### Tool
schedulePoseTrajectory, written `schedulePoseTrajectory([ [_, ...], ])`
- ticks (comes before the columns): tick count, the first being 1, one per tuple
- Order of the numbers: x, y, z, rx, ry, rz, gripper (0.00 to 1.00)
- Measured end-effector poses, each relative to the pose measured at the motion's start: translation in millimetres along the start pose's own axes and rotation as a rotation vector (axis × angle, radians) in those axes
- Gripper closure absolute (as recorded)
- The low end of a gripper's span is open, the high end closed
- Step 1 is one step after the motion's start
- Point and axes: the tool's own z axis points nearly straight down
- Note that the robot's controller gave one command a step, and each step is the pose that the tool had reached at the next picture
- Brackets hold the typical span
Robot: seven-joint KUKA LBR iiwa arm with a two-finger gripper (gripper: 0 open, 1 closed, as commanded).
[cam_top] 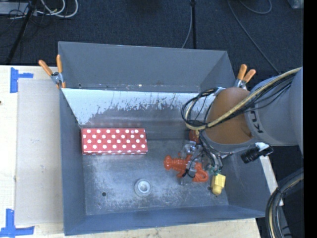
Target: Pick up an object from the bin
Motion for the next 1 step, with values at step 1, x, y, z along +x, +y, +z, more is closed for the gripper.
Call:
schedulePoseTrajectory([
  [1, 0.7, -0.1, -3.1, 0.000, 0.001, 0.000, 1.00],
])
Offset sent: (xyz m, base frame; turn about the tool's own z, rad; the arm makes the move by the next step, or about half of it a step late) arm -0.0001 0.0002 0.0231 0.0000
